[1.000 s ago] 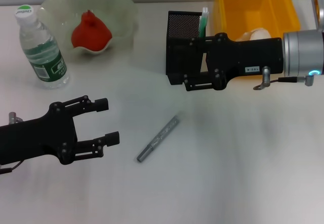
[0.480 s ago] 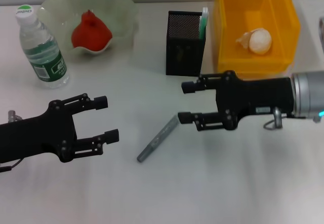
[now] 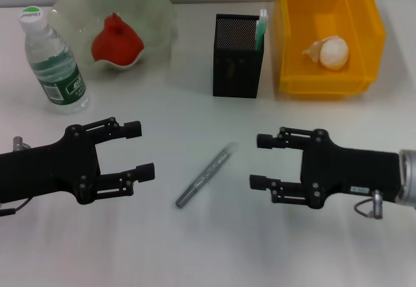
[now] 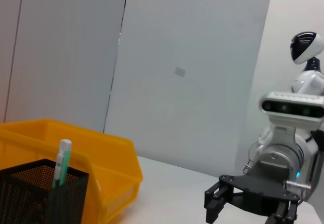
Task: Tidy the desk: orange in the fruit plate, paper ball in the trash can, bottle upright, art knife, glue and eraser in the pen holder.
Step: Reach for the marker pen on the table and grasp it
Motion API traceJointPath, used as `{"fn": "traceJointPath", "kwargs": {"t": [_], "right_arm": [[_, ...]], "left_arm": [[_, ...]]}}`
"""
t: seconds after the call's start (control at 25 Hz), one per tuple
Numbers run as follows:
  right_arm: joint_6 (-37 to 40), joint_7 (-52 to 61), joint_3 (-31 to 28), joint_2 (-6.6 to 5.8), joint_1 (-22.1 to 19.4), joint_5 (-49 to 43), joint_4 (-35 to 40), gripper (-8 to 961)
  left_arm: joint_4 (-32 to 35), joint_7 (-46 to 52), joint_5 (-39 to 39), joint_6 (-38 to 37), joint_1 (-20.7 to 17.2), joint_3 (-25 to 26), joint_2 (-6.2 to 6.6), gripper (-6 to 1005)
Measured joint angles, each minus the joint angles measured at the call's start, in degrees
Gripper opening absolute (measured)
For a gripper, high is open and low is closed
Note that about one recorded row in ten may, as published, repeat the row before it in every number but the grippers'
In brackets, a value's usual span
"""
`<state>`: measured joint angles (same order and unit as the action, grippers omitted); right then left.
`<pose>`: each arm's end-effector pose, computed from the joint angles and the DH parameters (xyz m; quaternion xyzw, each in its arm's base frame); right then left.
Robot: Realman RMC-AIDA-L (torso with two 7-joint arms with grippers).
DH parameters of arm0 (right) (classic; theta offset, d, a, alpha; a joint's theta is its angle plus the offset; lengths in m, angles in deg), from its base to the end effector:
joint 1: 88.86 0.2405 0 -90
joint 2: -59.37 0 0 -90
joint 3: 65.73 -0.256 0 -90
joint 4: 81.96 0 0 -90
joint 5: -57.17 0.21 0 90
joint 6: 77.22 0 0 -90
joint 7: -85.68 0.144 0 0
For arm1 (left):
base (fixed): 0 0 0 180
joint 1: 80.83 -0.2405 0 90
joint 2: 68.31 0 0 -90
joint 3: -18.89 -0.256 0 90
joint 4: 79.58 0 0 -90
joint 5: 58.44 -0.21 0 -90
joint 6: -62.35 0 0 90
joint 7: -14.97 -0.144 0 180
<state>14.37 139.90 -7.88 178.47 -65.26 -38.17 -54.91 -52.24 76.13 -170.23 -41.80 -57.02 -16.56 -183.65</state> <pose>0.2638 0.2740 -0.0442 -0.9415 0.0903 0.3089 0.0997 -0.2906 0.2654 0.0115 -0.9286 -0.1469 -0.3273 0.0946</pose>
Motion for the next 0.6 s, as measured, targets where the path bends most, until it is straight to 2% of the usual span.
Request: {"fn": "traceJointPath", "kwargs": {"t": [0.32, 0.52, 0.6], "right_arm": [[-0.3, -10.7, -6.3, -0.78, -2.1, 0.0, -7.5, 688], [-0.7, -11.2, -6.4, -1.01, -2.5, 0.0, -7.7, 688], [-0.7, -11.2, -6.8, -1.16, -2.7, 0.0, -7.7, 688]], "left_arm": [[1.0, 3.0, 0.0, -0.1, 1.2, -1.8, 0.11, 701], [1.4, 4.2, 0.0, 0.0, 1.5, -2.0, -0.11, 699], [3.1, 9.0, -0.1, 0.1, 2.5, -2.4, -0.43, 698]]}}
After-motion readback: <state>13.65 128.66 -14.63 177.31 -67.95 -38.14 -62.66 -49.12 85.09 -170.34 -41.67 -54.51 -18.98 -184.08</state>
